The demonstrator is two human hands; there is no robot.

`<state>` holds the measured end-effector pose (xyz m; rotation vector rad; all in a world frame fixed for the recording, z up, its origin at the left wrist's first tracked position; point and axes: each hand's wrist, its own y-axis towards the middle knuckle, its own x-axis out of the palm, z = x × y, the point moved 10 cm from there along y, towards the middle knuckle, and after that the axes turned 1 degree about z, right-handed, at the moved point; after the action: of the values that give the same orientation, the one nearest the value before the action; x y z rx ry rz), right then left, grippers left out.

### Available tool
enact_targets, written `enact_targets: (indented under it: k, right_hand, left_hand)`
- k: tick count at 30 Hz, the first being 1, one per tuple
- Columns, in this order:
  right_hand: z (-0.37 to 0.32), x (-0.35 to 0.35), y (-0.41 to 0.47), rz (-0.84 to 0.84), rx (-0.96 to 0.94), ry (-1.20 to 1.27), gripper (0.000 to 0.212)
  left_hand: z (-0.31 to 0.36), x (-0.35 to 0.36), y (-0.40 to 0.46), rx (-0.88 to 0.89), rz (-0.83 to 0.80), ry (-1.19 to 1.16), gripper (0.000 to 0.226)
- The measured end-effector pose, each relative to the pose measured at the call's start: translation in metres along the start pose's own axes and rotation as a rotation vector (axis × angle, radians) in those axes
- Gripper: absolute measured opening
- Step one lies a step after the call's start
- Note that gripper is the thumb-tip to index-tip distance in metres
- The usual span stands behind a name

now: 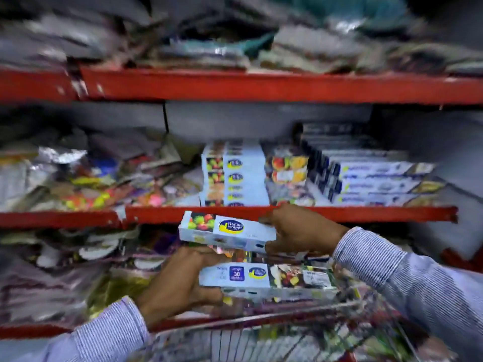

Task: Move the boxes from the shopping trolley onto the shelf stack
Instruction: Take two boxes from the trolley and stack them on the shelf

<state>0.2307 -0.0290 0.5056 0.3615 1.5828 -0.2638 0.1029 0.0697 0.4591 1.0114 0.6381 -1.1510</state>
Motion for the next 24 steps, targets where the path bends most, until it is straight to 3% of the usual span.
enact_targets:
  k: [3, 7, 10, 15, 24]
  right_hand:
    - [0.008, -0.044, 0.010, 0.038, -0.004, -0.007, 0.036]
    - [0.043, -0.070, 0.043, 0.069, 0.064, -0.018, 0.056]
    - [0.071, -0.067, 0.073, 0.047, 0.109, 0.014, 0.064]
    - [0.103, -0.043, 0.119, -0.007, 0.137, -0.024, 0.056]
    - [0.137, -0.005, 0.164, 0.040, 0.174, 0.015, 0.062]
  left_hand:
    - [0.012, -0.028, 0.029, 0.026, 0.032, -0.013, 0.055]
    - [0.014, -0.051, 0.070, 0.022, 0.074, -0.035, 0.053]
    - [0.010, -0.057, 0.099, 0.006, 0.082, -0.024, 0.058]
    - [0.000, -0.056, 0.132, -0.023, 0.100, 0.030, 0.064]
    - [-0.034, -0.041, 0.149, -0.087, 0.054, 0.006, 0.064]
